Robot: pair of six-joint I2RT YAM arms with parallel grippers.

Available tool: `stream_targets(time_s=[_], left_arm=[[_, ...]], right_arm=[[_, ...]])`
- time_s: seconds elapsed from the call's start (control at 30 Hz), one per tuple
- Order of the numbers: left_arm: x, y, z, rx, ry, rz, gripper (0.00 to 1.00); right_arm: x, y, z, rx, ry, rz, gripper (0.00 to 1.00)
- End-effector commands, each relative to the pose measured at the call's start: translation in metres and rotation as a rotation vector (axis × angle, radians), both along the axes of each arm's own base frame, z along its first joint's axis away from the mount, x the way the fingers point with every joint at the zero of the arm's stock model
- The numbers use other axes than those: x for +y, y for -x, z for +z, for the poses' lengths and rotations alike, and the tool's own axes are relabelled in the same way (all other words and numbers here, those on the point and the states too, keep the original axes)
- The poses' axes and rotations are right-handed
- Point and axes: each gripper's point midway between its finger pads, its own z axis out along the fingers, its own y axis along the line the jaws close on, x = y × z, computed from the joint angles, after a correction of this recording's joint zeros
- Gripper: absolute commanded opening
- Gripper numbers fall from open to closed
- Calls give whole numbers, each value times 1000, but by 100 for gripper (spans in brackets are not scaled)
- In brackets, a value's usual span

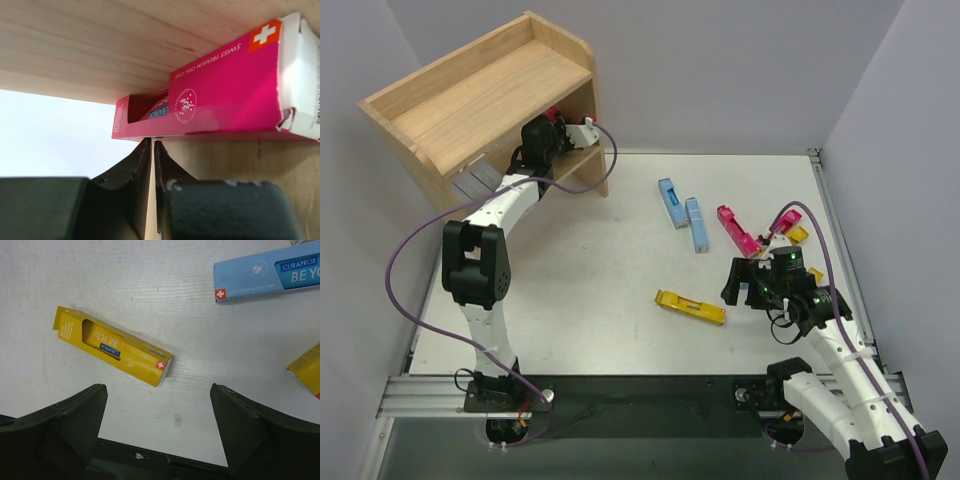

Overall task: Place and organize the toothpastes onto the shelf
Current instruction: Adjust the toothpaste on the shelf.

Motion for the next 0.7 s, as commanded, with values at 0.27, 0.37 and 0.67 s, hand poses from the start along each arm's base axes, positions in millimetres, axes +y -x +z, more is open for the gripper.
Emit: stream_targets(time_s=[0.27,0.37,0.67], left_arm=[[0,35,66,-169,166,-24,54],[1,50,73,-178,218,-18,61],[-6,95,71,-149,270,-70,70]], right_arm=[[-2,-12,24,-67,3,-5,88],[-3,-13,32,-83,6,-7,88],[-6,-12,51,-124,-4,-39,87]])
